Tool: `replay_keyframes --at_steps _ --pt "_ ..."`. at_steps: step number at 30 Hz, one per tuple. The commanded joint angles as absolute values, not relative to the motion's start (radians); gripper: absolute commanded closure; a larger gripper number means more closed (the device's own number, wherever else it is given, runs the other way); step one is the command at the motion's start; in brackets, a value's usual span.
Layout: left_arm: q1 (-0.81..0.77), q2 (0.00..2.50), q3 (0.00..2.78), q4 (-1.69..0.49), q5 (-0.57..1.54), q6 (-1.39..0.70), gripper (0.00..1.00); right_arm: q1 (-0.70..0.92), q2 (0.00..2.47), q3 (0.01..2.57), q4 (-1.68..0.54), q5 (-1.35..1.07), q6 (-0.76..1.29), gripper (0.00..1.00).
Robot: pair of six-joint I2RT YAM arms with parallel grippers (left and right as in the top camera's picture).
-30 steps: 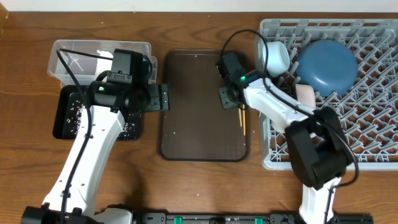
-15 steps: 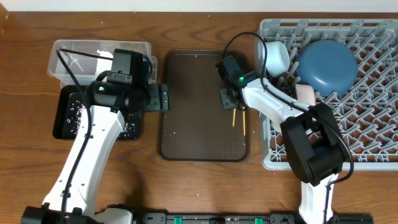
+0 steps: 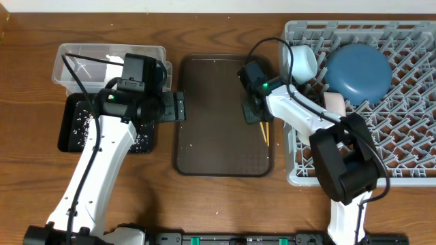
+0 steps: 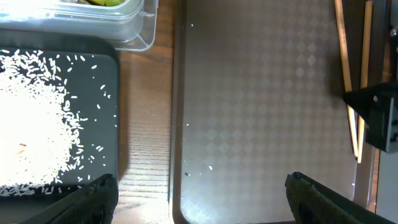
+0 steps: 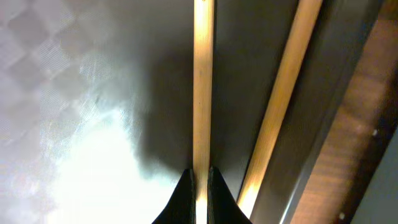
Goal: Sort waste into correct bins and load items into the dishwasher rack
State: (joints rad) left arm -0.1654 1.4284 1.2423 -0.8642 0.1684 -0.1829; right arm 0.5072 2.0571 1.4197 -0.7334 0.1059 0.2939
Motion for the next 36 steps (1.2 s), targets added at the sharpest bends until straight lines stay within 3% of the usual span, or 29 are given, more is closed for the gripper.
replay_keyframes --at_steps 1,9,15,27,36 --pt "-0.162 1.418 1.259 -0.867 0.155 -0.177 0.11 0.508 1.916 1.434 -0.751 0.070 0.300 0.99" --pt "-0.162 1.418 1.259 -0.867 0.155 -0.177 0.11 0.473 1.630 1.439 -0.892 0.148 0.337 0.99" --pt "-0.162 1.418 1.259 -0.867 0.155 -0.177 0.11 0.437 1.575 1.437 -1.070 0.221 0.404 0.99" --pt "-0.162 1.418 1.259 -0.867 0.155 -0.177 0.11 0.392 1.624 1.319 -1.020 0.344 0.440 0.99" --pt "-0.162 1.418 1.259 -0.867 0.155 -0.177 0.11 0.380 1.624 1.300 -0.965 0.339 0.350 0.98"
